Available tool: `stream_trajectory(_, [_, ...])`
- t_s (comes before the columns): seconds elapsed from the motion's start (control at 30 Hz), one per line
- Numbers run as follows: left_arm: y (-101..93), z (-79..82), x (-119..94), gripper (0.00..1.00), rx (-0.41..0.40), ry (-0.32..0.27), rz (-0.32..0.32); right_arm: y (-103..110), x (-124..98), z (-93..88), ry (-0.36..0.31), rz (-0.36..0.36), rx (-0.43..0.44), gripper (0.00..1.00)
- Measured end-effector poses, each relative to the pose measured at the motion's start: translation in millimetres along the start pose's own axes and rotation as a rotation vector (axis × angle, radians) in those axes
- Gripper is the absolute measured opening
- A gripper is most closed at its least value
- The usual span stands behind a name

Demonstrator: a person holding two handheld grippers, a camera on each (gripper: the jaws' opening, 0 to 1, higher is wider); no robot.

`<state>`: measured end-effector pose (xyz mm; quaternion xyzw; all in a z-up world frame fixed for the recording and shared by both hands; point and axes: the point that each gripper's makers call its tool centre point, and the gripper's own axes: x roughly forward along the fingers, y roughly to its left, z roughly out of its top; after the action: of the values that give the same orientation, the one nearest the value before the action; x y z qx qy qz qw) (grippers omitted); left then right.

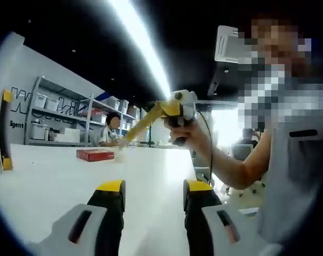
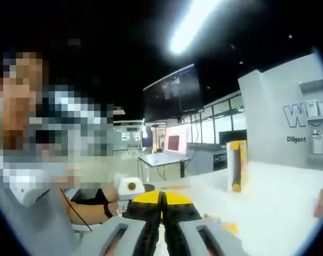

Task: Tear open the coffee pouch, take out the coffee, and pour the coffee from the pouch into the cup

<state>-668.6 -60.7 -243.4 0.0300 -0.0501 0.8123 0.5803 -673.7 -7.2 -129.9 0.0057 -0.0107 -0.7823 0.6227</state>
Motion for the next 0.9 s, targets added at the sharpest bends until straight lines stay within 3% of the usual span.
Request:
stream_trajectory(0.17, [0.2,-0.6,0,0.44,0.001,0.001,0.001,27,-2,8.8,-0.016,0.078,-0.021,0.02])
stream_trajectory(0.2, [1.0,-1.1,0,0.42,0.003,0.004,0.004,25,-1,8.9,-0.013,0.071,-0.029,0.02])
stream_trajectory(0.37, [3.4,-2.7,-1,0.40,0.005,0.011,0.014,-28,4,-16.7,0.085,-0.094,-0.070,0.01])
stream_trajectory(0.47, [3.7,-3.9,0,0.41,0.005,0.015,0.016,-38,8,-25.3,0.112,-0.153,-0.100,0.01])
stream_trajectory(0.63, [4.2,-5.6,0,0.41,0.006,0.021,0.020,-16,13,-20.7,0.065,-0.053,-0.064,0.01])
stream_trajectory(0.77, [4.4,-7.3,1,0.40,0.006,0.026,0.023,-17,9,-18.2,0.063,-0.062,-0.077,0.01])
stream_trajectory(0.9, [4.3,-8.8,2,0.40,0.011,0.033,0.025,-32,6,-19.6,0.061,-0.101,-0.069,0.01])
